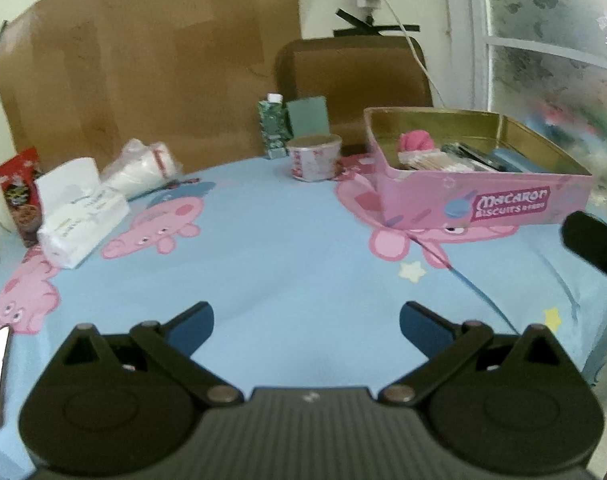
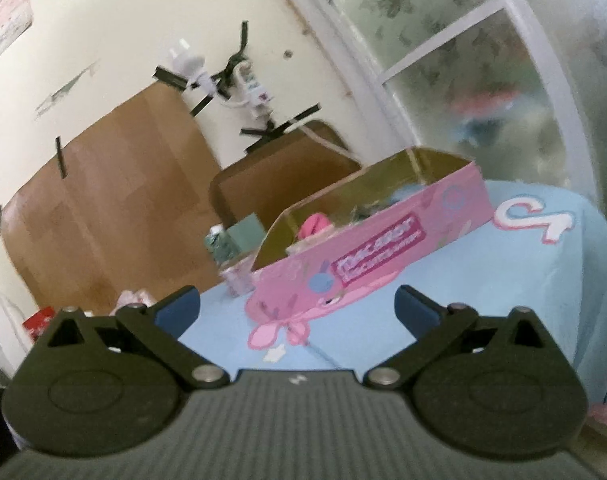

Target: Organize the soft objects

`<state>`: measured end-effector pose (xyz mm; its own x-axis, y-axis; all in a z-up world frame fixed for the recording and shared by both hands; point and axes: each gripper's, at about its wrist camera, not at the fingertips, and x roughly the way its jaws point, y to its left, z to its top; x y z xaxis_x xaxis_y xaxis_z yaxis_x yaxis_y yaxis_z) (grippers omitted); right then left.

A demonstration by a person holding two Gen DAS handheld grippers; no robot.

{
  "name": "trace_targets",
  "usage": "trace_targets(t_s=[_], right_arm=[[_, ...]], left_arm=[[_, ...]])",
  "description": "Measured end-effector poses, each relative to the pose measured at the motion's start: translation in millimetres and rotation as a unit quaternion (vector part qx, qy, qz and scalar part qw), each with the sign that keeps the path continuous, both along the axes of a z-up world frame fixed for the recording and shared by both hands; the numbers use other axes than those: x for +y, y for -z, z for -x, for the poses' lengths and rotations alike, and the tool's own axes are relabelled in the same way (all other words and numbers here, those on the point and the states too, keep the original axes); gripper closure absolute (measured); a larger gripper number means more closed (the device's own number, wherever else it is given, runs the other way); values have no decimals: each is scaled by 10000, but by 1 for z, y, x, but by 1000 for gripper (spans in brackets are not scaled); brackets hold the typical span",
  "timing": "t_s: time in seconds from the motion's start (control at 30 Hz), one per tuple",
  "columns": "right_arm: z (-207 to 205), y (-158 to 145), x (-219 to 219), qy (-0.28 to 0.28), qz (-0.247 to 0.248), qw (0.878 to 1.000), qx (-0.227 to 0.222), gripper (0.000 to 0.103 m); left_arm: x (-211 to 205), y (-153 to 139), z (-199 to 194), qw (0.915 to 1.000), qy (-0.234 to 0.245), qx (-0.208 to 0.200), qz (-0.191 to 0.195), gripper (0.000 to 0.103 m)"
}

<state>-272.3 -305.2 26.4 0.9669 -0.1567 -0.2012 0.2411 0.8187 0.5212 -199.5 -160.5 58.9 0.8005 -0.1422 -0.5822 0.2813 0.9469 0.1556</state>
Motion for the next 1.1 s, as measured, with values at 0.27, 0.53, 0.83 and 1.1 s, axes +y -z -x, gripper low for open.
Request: trace_targets(t_s=[0.27, 0.53, 0.83, 1.1], right_arm=[[-5, -4, 10, -346, 149, 9993, 56, 0], [-7, -5, 11, -404, 169, 9990, 44, 0], [-8, -11, 22, -619, 386, 9973, 25, 0], [-4, -16, 26, -529, 572, 9969, -94, 3]], left_arm=[[12, -2, 5, 9999, -33, -51, 131, 0], [19, -5, 7, 9997, -82, -119, 192, 0], [23, -10, 15, 9991, -53, -400, 95, 0], [26, -12, 20, 9987, 42, -488, 108, 0]])
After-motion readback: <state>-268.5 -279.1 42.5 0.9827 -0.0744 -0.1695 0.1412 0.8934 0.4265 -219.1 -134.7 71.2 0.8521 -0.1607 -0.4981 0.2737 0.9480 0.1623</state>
